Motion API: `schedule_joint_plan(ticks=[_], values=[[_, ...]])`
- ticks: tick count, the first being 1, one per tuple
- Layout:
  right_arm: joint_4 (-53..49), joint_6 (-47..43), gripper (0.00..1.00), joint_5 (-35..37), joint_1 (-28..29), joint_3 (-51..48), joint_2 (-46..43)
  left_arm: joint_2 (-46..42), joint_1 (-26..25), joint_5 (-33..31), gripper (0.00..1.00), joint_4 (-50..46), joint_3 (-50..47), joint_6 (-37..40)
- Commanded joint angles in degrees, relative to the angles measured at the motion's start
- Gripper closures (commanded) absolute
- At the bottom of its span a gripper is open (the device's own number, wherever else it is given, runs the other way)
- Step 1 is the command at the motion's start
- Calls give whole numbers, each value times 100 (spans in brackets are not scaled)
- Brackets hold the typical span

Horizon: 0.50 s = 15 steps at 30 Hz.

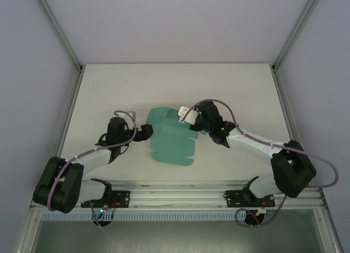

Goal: Assemble paper box

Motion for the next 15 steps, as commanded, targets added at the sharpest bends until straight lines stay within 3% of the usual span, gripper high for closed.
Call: schedule_joint_plan(ticks=[1, 8, 13, 15], values=[[99, 255, 98, -344, 88, 175, -93, 101, -289, 368, 5, 499, 51, 200], [-29, 369, 97, -431, 91, 266, -43, 506, -398, 364, 8, 714, 325, 94], [-226, 334, 97, -357, 75, 346, 4, 211, -411, -303, 8, 340, 373, 24], [-259, 333, 97, -250, 57, 375, 32, -179, -407, -819, 2, 38, 305, -88]])
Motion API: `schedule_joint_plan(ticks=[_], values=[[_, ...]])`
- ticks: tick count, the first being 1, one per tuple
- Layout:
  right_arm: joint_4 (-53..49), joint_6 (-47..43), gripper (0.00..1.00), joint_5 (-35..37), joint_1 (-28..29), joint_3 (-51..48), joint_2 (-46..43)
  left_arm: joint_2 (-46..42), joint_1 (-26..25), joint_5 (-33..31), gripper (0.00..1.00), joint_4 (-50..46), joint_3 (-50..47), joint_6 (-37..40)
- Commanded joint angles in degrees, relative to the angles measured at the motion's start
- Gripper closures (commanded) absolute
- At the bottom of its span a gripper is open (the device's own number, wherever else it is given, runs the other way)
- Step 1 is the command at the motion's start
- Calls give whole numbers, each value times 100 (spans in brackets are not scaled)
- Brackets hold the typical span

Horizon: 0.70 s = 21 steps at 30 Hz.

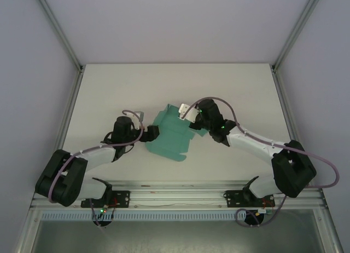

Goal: Assemble paper box

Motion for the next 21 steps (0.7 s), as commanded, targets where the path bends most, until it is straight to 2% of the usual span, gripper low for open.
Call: schedule_joint_plan(ticks=[1, 5, 9, 11, 13, 15, 17, 21], values=[[-149, 131, 97, -160, 66, 211, 46, -685, -44, -1014, 0, -321, 78, -214], [-258, 182, 96, -132, 35, 291, 98, -1475, 36, -2449, 0, -1459, 144, -776], [-525, 288, 96, 40, 21, 495, 259, -2006, 95, -2526, 0, -2110, 252, -954], [-618, 301, 96, 53, 20, 565, 316, -2142, 99, -2241, 0, -2174, 299, -958], [-650, 362, 96, 45, 18, 600, 344, -2143, 100, -1625, 5, -1884, 244, -832], [-743, 414, 96, 35, 13, 668, 362, -1991, 89, -938, 20, -1437, 149, -636], [-801, 462, 96, 52, 15, 710, 371, -1693, 72, -379, 30, -1065, 110, -509], [-931, 507, 96, -42, 12, 756, 361, -1051, 48, -408, 44, -561, 156, -365]])
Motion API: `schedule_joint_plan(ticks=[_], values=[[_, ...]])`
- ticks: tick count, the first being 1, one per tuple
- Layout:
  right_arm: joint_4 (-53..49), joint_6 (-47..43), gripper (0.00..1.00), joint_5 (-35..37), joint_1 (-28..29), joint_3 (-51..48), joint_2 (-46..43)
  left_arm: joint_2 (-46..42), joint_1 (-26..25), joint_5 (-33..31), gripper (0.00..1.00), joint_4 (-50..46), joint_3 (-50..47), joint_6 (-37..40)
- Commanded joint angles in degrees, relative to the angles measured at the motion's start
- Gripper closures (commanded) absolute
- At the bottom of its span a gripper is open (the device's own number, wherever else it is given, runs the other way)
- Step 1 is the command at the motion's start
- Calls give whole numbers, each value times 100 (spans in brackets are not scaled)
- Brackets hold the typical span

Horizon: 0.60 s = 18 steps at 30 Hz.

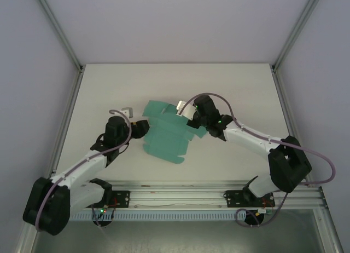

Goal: Assemble paper box

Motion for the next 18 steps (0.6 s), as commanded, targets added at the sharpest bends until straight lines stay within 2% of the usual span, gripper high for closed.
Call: schedule_joint_plan(ticks=[1, 3, 5, 9, 11, 15, 18], values=[[-244, 167, 96, -66, 16, 204, 25, 416, 1, 299, 47, 770, 36, 191], [-381, 213, 96, -141, 14, 282, 67, 657, 0, 393, 53, 1152, 58, 234], [-557, 287, 97, -185, 11, 403, 141, 913, -5, 573, 63, 1510, 84, 233], [-643, 322, 97, -154, 4, 485, 233, 1247, -20, 558, 67, 1693, 132, 427], [-693, 350, 98, -154, -7, 511, 244, 1324, -20, 501, 75, 1670, 155, 515], [-893, 651, 100, -59, -84, 755, 387, 1298, -46, 614, 99, 1806, 58, 597], [-1025, 799, 100, -48, -174, 890, 510, 1136, -85, 577, 100, 1893, -129, 702]])
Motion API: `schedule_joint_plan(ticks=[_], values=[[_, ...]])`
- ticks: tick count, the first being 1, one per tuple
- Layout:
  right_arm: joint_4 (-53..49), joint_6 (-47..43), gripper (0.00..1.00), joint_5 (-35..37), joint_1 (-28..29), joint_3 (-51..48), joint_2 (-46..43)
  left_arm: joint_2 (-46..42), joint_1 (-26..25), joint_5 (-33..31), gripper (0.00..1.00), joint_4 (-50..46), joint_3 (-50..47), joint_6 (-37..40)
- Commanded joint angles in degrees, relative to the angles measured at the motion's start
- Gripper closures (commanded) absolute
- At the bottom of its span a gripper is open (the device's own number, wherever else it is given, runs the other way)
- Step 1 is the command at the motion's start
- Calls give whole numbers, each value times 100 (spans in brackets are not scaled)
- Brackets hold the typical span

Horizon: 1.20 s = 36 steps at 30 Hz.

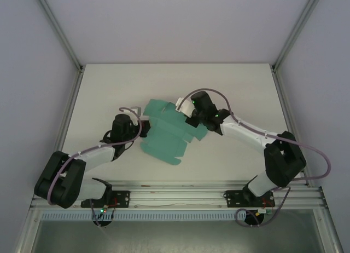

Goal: Assemble paper box

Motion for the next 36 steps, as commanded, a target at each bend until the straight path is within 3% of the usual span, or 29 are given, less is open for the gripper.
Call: schedule_joint_plan(ticks=[1, 8, 14, 19, 24, 27, 32, 33, 36], values=[[-265, 339, 100, -4, -120, 280, 126, -257, -76, 55, 100, 396, -176, 218], [-804, 805, 100, -653, -619, 667, 348, -893, -330, 162, 100, 211, -500, 749], [-1136, 645, 100, -1174, -781, 732, 363, -1232, -543, 170, 100, 172, -609, 1196], [-1066, 685, 100, -1198, -744, 694, 293, -859, -1154, -838, 100, -455, -20, 1745], [-1040, 643, 100, -1039, -598, 679, 226, 24, -1498, -1040, 100, -555, 498, 1962], [-1001, 483, 100, -849, -472, 592, 203, 653, -1627, -948, 91, -598, 843, 1963], [-903, 250, 100, -491, -321, 497, 145, 1377, -1631, -501, 68, -276, 1104, 1787], [-901, 199, 100, -459, -307, 491, 132, 1481, -1630, -453, 58, -202, 1140, 1740], [-837, -1, 100, -247, -268, 422, 92, 1630, -1630, -264, 50, -64, 1204, 1646]])
